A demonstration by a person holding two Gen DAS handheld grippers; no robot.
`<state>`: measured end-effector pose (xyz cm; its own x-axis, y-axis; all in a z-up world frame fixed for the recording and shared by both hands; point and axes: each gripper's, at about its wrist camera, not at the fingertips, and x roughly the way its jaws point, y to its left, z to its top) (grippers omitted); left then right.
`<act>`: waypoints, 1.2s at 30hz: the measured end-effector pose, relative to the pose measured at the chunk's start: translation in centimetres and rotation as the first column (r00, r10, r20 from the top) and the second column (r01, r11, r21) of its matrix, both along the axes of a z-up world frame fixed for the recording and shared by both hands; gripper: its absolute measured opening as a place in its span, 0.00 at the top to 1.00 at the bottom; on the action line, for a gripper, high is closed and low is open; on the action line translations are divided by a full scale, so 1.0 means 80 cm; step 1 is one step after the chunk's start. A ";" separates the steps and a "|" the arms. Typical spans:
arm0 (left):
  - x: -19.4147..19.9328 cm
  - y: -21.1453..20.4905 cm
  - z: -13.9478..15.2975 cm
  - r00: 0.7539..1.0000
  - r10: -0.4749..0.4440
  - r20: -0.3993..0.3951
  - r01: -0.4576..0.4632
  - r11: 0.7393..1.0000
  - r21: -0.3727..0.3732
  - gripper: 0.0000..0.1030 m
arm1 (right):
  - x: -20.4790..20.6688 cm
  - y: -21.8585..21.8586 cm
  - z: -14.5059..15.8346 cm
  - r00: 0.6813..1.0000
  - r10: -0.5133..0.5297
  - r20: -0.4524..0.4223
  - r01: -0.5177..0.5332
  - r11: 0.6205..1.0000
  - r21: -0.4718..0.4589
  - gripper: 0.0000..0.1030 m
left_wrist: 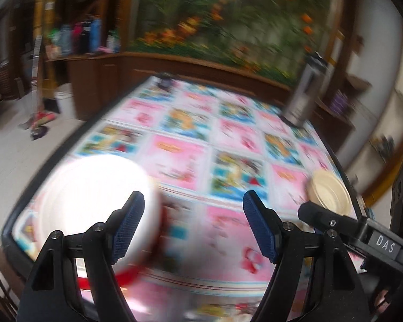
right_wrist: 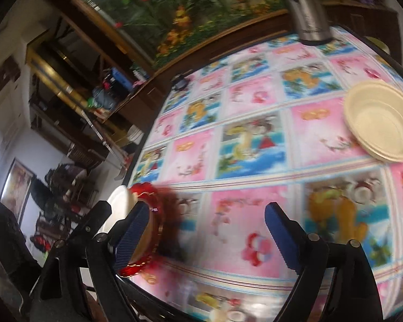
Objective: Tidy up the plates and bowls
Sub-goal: 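Move the right tool to the tan plastic bowl, then grasp the tan plastic bowl rim with the right tool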
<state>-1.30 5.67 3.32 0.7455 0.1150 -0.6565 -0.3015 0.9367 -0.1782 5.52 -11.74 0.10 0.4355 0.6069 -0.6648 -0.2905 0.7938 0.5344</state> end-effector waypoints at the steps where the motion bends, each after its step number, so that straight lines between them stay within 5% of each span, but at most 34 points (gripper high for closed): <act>1: 0.007 -0.012 -0.003 1.000 -0.026 -0.012 0.026 1.000 -0.002 0.26 | 0.001 -0.015 -0.003 1.000 -0.021 -0.006 0.021 1.000 -0.001 0.09; 16: 0.109 -0.158 -0.044 0.955 -0.260 -0.141 0.251 0.965 -0.079 0.27 | 0.031 -0.215 -0.027 0.950 -0.308 -0.056 0.310 0.950 0.028 0.08; 36: 0.223 -0.227 -0.096 0.929 -0.276 -0.247 0.247 0.959 -0.142 0.27 | 0.126 -0.277 -0.063 0.897 -0.417 -0.149 0.425 0.905 0.022 0.16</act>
